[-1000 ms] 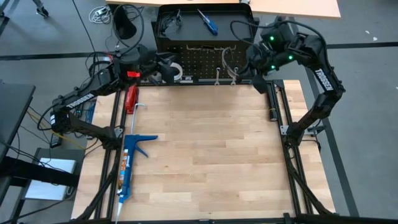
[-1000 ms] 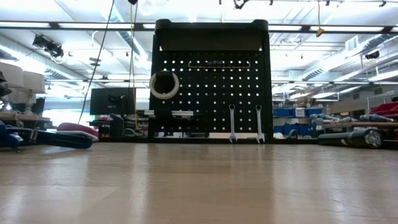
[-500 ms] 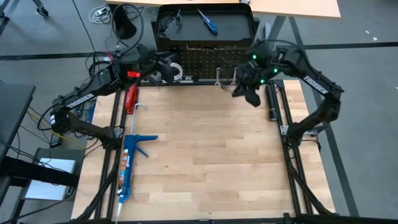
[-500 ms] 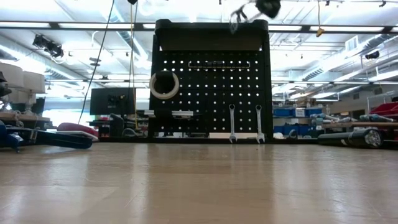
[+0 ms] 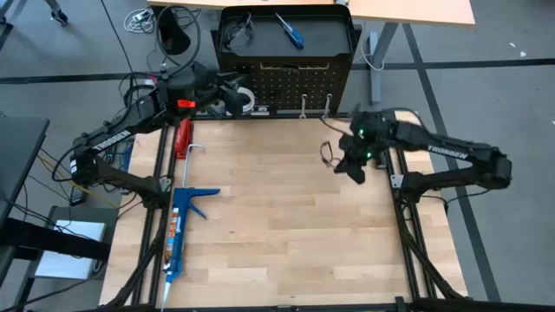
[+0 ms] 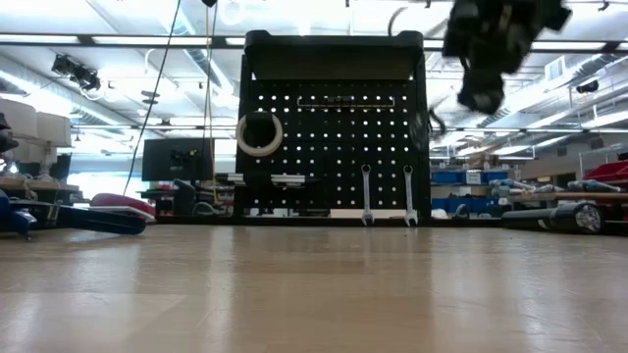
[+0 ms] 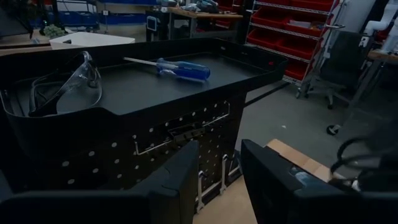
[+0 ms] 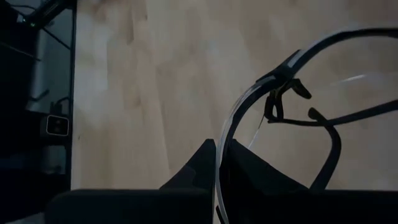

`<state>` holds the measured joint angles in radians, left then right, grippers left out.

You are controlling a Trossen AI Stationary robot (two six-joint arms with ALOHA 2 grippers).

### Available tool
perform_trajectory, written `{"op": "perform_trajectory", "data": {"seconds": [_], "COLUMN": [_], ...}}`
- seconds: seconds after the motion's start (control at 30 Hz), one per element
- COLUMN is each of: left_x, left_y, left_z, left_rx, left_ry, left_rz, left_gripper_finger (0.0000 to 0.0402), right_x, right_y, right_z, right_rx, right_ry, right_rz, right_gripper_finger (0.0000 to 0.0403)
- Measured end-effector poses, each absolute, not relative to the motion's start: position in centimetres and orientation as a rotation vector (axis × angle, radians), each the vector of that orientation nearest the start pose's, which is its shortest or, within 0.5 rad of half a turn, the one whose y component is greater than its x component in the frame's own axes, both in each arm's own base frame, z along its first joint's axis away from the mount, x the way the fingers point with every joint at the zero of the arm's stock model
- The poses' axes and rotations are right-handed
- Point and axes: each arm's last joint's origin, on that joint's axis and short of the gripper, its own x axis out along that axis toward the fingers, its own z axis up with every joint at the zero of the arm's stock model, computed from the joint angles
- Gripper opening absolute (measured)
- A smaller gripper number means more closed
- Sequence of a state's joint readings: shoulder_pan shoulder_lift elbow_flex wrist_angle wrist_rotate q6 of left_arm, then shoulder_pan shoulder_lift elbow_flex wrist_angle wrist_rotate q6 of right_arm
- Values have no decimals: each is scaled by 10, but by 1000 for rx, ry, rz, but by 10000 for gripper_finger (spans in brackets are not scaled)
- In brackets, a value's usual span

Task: Hang tools onto peg board
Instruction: Remove the right black safety glasses from the black pegboard, then remove the blue screwdriver from the black pegboard

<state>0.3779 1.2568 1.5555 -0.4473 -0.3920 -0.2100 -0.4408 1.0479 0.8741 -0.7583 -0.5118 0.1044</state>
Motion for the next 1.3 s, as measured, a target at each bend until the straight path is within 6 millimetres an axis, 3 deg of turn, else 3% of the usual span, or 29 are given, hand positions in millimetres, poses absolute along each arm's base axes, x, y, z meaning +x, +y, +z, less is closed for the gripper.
{"op": "perform_trajectory", "data": {"seconds": [0.3,0.53,0.73,1.0,1.13,1.3], "left_x": [227,227,226,226,226,227], "left_y": [102,102,101,101,101,102], "left_z": [470,469,463,463,463,467], "left_rx": [-203,-203,-184,-172,-175,-176], "left_ry": [71,80,151,160,156,112], "left_rz": [769,770,775,785,776,771], "left_gripper_finger": [126,126,130,170,183,182], "right_x": [176,170,168,169,175,187], "right_y": [-54,-47,-47,-46,-48,-55], "right_z": [189,161,157,158,170,195], "right_rx": [667,688,659,772,795,714], "right_ry": [899,916,931,931,895,811], "right_rz": [0,-26,-90,-98,-80,-144], "right_gripper_finger": [43,46,84,201,247,266]}}
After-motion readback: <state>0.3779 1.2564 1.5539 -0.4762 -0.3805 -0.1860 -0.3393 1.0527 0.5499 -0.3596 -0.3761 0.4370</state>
